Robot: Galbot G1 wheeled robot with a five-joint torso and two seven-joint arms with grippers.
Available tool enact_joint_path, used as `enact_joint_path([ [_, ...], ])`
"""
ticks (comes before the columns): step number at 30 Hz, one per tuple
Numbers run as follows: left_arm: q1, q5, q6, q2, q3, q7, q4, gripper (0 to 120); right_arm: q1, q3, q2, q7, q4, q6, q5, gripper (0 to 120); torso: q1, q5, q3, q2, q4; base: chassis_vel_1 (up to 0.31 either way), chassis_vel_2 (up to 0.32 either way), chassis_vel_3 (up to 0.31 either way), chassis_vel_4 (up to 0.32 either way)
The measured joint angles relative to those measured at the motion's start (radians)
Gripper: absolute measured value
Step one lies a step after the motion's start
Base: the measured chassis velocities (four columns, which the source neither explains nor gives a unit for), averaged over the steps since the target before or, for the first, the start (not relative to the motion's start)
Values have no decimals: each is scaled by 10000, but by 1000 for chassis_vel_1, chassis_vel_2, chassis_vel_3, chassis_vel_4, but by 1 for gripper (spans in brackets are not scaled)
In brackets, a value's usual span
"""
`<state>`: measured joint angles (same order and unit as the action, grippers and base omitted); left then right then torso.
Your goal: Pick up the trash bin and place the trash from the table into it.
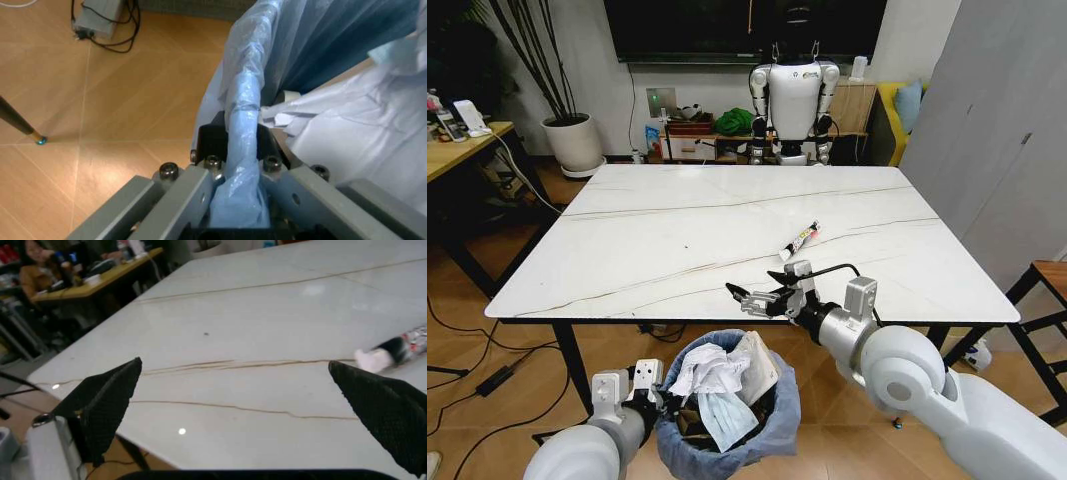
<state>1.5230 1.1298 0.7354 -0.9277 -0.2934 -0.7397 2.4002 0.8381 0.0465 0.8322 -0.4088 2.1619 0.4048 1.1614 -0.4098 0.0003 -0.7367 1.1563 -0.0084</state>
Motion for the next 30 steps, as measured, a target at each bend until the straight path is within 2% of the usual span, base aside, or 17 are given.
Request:
enact_joint_path([
  [5, 69, -90, 0, 59, -34, 36, 64, 0, -333, -182, 110, -364, -712, 97, -12, 100, 0, -3, 0, 0, -2, 0, 0, 0, 0],
  [9, 155, -262, 0, 72, -32, 90, 80, 0, -1185, 37, 418, -1305, -1508, 491, 12, 100, 0, -3, 0, 1, -3, 0, 0, 0, 0],
  [11, 219, -337, -1, 71, -29, 110, 88, 0, -1902, 388, 810, -2179, -2201, 877, 35, 100, 0, -3, 0, 0, 1, 0, 0, 0, 0],
  [16, 232, -360, 0, 48, -25, 117, 100, 0, -2863, 1004, 1464, -3149, -3247, 1313, 418, 100, 0, -4, 0, 0, 1, 0, 0, 0, 0],
  [26, 188, -357, 0, 38, -18, 119, 90, 0, -3684, 1350, 2188, -3614, -5034, 1795, 788, 100, 0, -4, 0, 0, -3, 0, 0, 0, 0],
  [30, 153, -356, 0, 10, 46, 126, 39, 0, -4001, 1399, 2454, -3727, -5520, 1874, 1010, 91, -1, -5, 0, 0, -4, 0, 0, 0, 0],
])
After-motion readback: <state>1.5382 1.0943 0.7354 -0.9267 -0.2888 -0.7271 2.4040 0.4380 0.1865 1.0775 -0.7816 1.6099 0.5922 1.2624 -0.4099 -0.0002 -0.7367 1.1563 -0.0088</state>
